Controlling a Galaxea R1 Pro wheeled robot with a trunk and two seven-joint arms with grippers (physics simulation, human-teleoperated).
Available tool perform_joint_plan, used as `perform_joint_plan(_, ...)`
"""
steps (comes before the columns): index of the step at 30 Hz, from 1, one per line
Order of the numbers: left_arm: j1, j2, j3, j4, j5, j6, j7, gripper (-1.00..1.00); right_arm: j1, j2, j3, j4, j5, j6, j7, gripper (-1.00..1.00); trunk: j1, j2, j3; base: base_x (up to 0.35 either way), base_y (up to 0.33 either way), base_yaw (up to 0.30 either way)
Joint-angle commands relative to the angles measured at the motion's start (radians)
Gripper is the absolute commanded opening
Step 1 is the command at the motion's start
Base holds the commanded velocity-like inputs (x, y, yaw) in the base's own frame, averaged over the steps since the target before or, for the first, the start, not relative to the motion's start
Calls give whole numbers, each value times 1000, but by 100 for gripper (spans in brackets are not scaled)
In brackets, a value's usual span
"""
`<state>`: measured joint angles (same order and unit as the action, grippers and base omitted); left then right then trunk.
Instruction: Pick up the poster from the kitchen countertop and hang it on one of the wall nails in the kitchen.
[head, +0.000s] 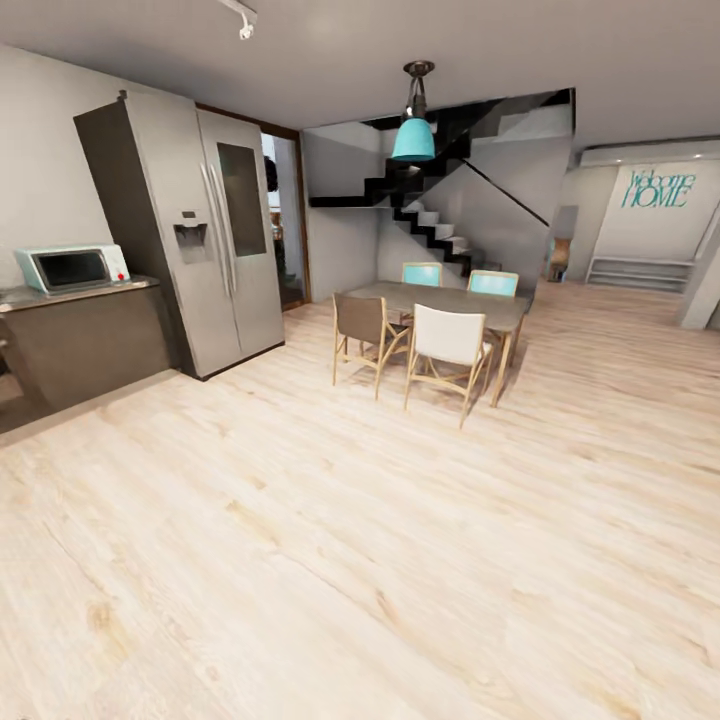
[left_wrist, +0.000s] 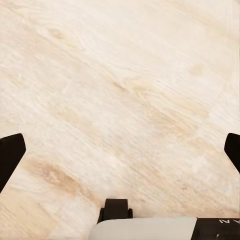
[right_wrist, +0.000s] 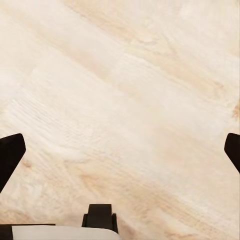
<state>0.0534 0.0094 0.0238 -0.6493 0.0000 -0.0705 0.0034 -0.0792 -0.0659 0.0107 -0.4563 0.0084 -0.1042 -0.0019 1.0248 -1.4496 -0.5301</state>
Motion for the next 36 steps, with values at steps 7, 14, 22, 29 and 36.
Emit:
perform_joint_plan(7, 0, 0, -1, -1, 0, 0, 1, 100, -1, 1, 1, 1, 1, -3, 1, 100, 0, 0, -1, 236, -127, 125)
perform_joint_plan(14, 0, 0, -1, -1, 0, 0, 1, 100, -1, 8, 2, 1, 1, -4, -1, 100, 0, 0, -1, 289, -160, 259)
perform_joint_plan(22, 0, 0, 0, -1, 0, 0, 1, 100, -1, 10, 2, 2, 1, -5, -1, 100, 0, 0, -1, 295, -163, 290)
perform_joint_plan(29, 0, 0, 1, -1, 0, -1, 1, 100, -1, 16, 2, 2, 1, -5, -2, 100, 0, 0, -1, 262, -70, 294)
perform_joint_plan(36, 0, 0, 2, -1, 0, -2, 1, 100, -1, 19, 2, 2, 1, -5, -3, 100, 0, 0, -1, 108, -9, 294)
